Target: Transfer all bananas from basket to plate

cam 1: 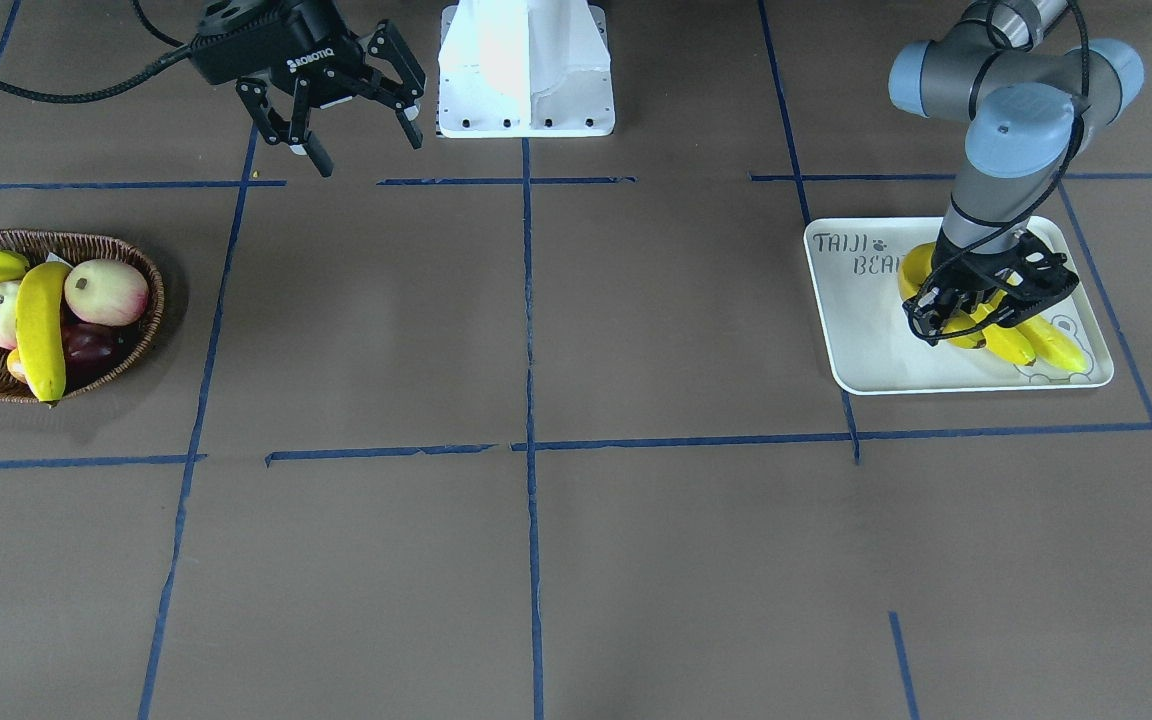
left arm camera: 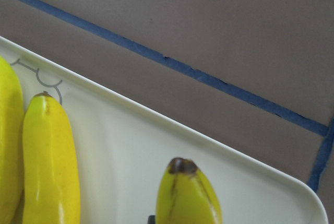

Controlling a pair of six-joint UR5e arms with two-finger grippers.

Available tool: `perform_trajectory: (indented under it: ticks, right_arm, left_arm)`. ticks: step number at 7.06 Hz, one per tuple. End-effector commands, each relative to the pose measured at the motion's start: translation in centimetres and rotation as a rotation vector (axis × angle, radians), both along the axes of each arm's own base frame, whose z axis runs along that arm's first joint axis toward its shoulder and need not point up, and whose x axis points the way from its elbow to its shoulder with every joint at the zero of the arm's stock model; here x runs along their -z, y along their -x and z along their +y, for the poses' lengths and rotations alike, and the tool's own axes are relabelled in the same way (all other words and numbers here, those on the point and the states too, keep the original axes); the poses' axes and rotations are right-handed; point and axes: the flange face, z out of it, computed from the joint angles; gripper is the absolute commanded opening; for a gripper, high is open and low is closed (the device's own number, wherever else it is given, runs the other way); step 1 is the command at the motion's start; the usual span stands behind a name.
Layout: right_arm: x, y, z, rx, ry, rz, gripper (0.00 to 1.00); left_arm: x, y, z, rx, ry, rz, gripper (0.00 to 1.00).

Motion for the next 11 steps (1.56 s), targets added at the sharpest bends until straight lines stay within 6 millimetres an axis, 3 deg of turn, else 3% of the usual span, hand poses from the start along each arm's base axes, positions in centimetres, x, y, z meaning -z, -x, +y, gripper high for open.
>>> perform_trajectory:
  ticks: [1, 2, 3, 5, 6, 7, 8, 9, 11]
  right_arm:
    - [0.0, -1.0, -0.6, 0.006, 0.014, -0.01, 1.0]
    - [-0.7, -2.0, -1.2, 0.008, 0.034, -0.007, 1.0]
    - [-2.7, -3.9, -2.0, 0.028, 0.067, 0.007, 1.0]
    - [-10.1, -10.9, -2.6, 0.089, 0.043, 0.118, 1.0]
    - [-12.9, -12.9, -2.9, 0.098, 0.053, 0.16, 1.0]
    - [-15.3, -13.8, -2.9, 0.122, 0.039, 0.198, 1.0]
    - [-18.0, -14.1, -3.0, 0.124, 0.086, 0.231, 1.0]
    - [-20.2, -13.8, -4.6, 0.114, 0.092, 0.227, 1.0]
    - [-25.9, -16.4, -5.3, 0.135, 0.142, 0.198, 1.0]
  left_arm:
    - [1.0, -0.1, -0.4, 0.016, -0.038, -0.002, 1.0]
    - [3.0, -0.5, -0.5, 0.038, -0.05, 0.035, 1.0]
    - [6.5, -1.8, -1.6, 0.078, -0.061, 0.098, 1.0]
    - [16.3, -4.4, -2.8, 0.087, -0.056, 0.292, 1.0]
    - [20.1, -5.3, -2.7, 0.088, -0.044, 0.373, 1.0]
    - [22.9, -8.5, -0.7, 0.062, -0.028, 0.422, 1.0]
    - [23.7, -11.0, 1.4, 0.007, -0.045, 0.45, 1.0]
    - [24.9, -11.1, 1.8, -0.011, -0.115, 0.548, 1.0]
    - [25.0, -11.1, 1.9, -0.002, -0.125, 0.584, 1.0]
